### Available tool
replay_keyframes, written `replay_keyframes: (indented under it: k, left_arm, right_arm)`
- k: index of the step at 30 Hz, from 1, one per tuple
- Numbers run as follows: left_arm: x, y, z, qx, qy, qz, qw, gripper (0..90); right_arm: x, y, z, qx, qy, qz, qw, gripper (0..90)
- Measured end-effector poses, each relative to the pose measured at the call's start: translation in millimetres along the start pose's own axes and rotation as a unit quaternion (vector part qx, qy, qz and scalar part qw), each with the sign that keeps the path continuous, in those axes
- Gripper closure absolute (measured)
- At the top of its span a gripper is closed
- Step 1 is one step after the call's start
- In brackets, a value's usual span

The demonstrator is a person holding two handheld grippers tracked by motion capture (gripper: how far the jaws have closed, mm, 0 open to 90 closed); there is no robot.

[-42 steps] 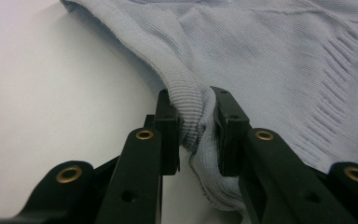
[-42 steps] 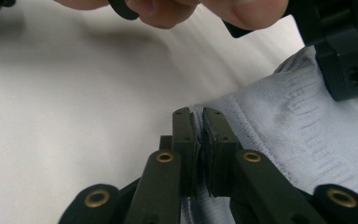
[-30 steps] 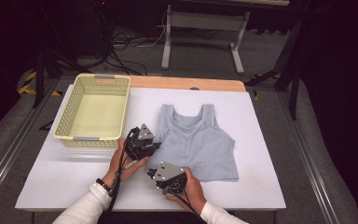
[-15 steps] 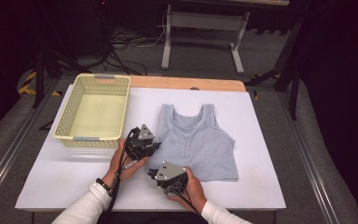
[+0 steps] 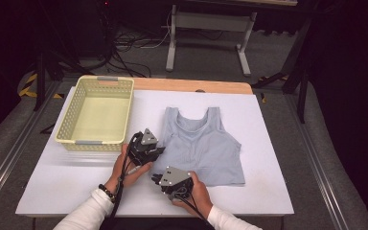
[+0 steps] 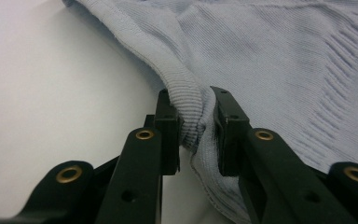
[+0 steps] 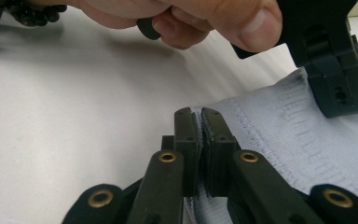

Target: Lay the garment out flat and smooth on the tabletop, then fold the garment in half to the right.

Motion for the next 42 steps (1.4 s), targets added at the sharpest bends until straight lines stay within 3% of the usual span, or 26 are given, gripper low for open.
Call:
replay_keyframes:
  k: [17,26,33,36,42]
  left_arm:
    - [-1.3,-4.3,5.6,-0.007,0.006,-0.008,0.9999,75.3]
    - [-0.4,-1.0,10.8,0.000,0.010,-0.005,0.9999,75.3]
    - [-0.8,13.3,8.9,0.012,0.010,-0.006,0.9999,75.3]
    - [1.4,25.2,7.9,0.027,0.006,0.000,0.9996,75.2]
    - [8.6,47.8,6.7,0.049,-0.001,-0.009,0.9988,74.8]
  right_arm:
    - [-5.4,3.7,1.0,0.004,0.005,0.010,0.9999,86.6]
    - [-9.2,9.6,5.5,0.013,0.007,0.016,0.9998,86.6]
    - [-3.4,14.0,20.1,0.029,-0.006,0.008,0.9995,86.6]
    - [2.2,14.0,31.7,0.038,-0.016,-0.002,0.9992,86.7]
    - [16.3,12.6,60.2,0.057,-0.036,-0.025,0.9975,86.7]
Point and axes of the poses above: each handheld gripper's, and its own axes: z roughly backward along the jaws, y roughly out of its top, x roughly to its right, the point moved 8 cm from there along -z, roughly forward along the jaws, and after that the axes turned 13 degrees about -z, right-handed, at the moved point
